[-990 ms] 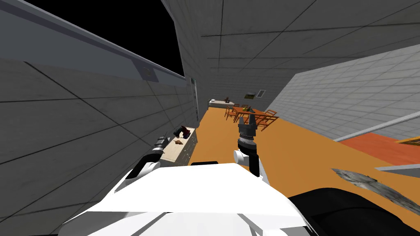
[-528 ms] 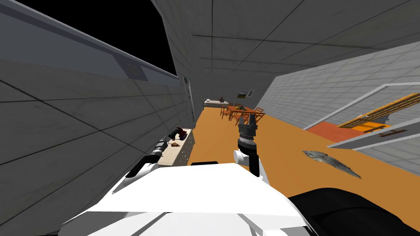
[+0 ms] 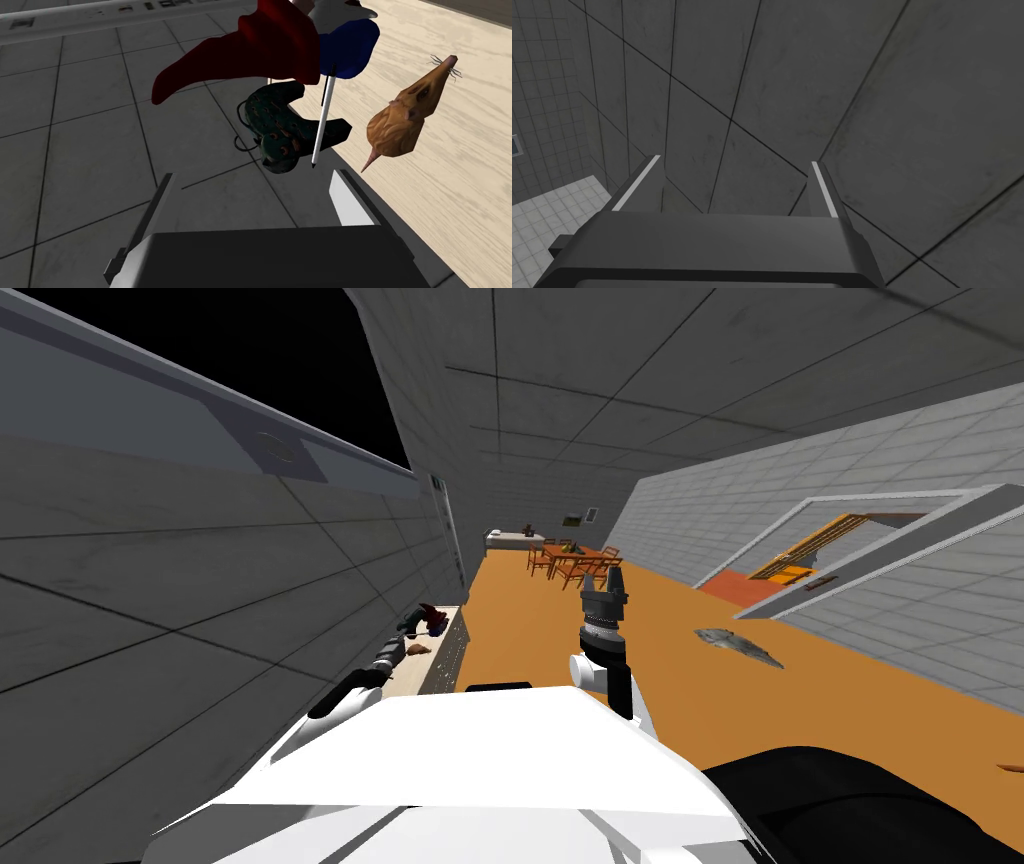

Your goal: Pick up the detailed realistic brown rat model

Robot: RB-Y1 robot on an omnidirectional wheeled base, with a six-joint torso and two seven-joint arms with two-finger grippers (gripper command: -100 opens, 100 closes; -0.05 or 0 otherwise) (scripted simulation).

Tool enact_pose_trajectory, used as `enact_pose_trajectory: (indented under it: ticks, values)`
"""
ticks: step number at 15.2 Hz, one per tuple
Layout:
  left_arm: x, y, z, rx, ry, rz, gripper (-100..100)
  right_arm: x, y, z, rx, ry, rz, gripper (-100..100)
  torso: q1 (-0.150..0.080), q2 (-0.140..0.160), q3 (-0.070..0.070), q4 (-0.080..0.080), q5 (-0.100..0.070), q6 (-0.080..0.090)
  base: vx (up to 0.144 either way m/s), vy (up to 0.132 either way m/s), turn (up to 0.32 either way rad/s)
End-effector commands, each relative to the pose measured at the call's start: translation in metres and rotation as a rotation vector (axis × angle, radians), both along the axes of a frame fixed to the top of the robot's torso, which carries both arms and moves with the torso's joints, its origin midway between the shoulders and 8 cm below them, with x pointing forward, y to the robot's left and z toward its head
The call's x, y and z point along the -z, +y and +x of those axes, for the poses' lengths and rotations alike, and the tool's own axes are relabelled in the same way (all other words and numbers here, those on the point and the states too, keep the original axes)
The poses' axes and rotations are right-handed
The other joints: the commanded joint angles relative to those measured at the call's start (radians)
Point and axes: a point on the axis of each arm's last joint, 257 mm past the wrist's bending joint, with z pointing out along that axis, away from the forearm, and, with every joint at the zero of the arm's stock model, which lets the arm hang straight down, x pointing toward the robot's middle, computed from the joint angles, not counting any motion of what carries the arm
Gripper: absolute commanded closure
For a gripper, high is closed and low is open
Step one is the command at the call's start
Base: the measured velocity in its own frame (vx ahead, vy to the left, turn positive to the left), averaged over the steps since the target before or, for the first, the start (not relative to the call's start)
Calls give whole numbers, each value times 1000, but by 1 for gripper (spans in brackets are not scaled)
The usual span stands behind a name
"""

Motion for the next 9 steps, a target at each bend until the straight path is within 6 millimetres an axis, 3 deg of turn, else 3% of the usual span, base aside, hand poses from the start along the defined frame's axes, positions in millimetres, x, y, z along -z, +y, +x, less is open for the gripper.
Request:
enact_pose_trajectory:
  ticks: [1,3,6,8,9]
  values:
    - [23,10,-8,-15,72,-20,-100,0,0,0,0,0,0,0,0,0,0,0,0,0,4,59,-243]
    - [33,11,-14,-21,106,-29,-100,0,0,0,0,0,0,0,1,-1,-1,0,0,0,5,57,-139]
    - [71,23,-35,-47,225,-66,-100,0,0,0,0,0,0,0,0,-2,-1,0,0,0,11,49,-235]
    - [75,22,-38,-47,244,-72,-100,0,0,0,0,0,0,0,1,-2,-1,0,0,0,17,58,-131]
    - [90,27,-48,-60,291,-88,-100,0,0,0,0,0,0,0,0,-2,-1,-1,0,-1,20,48,-152]
